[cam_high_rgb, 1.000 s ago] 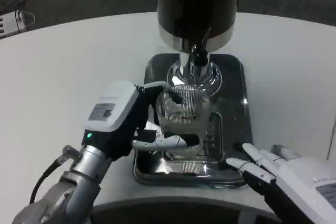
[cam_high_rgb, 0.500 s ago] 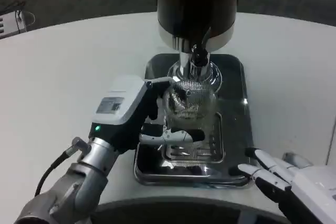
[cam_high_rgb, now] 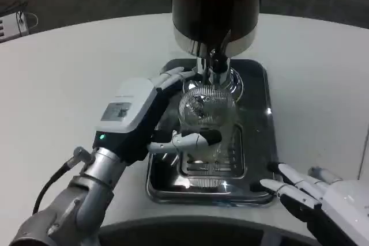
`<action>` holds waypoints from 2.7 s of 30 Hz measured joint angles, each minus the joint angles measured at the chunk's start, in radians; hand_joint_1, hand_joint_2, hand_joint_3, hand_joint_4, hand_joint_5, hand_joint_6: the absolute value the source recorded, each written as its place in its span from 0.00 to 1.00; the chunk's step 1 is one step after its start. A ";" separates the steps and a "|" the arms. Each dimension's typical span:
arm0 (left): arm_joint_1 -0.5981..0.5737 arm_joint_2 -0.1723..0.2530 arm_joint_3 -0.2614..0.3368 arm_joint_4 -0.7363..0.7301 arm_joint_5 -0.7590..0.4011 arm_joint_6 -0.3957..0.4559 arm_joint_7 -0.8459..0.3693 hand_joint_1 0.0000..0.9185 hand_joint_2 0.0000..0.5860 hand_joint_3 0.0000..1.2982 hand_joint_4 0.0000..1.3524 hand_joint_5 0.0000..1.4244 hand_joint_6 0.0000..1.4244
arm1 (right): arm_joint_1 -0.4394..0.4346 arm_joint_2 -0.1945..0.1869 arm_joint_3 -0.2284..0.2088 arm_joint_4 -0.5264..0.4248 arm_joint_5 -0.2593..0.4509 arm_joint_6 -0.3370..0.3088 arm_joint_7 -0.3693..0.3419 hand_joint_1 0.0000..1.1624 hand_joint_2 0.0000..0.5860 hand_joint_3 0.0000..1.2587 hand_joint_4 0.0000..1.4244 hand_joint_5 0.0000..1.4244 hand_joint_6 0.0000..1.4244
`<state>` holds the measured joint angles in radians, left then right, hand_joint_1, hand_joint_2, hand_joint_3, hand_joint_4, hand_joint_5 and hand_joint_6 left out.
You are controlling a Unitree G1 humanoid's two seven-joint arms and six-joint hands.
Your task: Grasp the cup under the faucet to collect the drink, then remove the cup.
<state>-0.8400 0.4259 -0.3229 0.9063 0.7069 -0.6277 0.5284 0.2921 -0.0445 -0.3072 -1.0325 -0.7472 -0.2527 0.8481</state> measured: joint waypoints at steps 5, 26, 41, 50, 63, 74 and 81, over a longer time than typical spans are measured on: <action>0.068 0.042 0.031 -0.097 -0.040 -0.014 -0.030 0.10 0.01 0.23 0.14 0.24 0.27 | -0.002 -0.006 0.001 0.000 0.008 0.014 0.000 0.55 0.74 0.15 0.02 0.08 0.02; 0.309 0.199 0.277 -0.632 -0.743 -0.076 -0.639 0.03 0.11 0.24 0.22 0.26 0.30 | -0.007 -0.007 0.066 -0.001 -0.034 0.062 -0.006 0.56 0.75 0.15 0.03 0.09 0.02; 0.160 0.096 0.278 -0.730 -0.856 0.160 -0.930 0.00 0.11 0.02 0.00 0.06 0.12 | 0.005 -0.001 0.086 -0.001 -0.055 0.075 -0.018 0.56 0.75 0.15 0.03 0.09 0.02; 0.131 0.026 0.257 -0.742 -0.851 0.211 -1.007 0.00 0.11 0.01 0.00 0.05 0.11 | 0.022 0.007 0.077 -0.001 -0.050 0.069 -0.030 0.56 0.75 0.15 0.03 0.09 0.02; 0.135 -0.005 0.251 -0.809 -0.805 0.255 -1.032 0.00 0.12 0.00 0.00 0.03 0.10 | 0.035 0.011 0.059 -0.001 -0.025 0.063 -0.033 0.56 0.76 0.15 0.03 0.09 0.02; 0.176 -0.014 0.243 -0.887 -0.712 0.315 -1.007 0.00 0.12 0.00 0.00 0.00 0.02 | 0.042 0.012 0.042 -0.001 0.009 0.056 -0.033 0.55 0.76 0.16 0.03 0.09 0.02; 0.192 -0.019 0.230 -0.929 -0.693 0.355 -0.988 0.00 0.12 0.00 0.00 0.00 0.02 | 0.048 0.016 0.032 -0.001 0.020 0.039 -0.033 0.55 0.77 0.16 0.03 0.09 0.02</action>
<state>-0.6484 0.4071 -0.0924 -0.0225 0.0135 -0.2727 -0.4592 0.3401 -0.0282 -0.2751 -1.0333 -0.7276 -0.2132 0.8149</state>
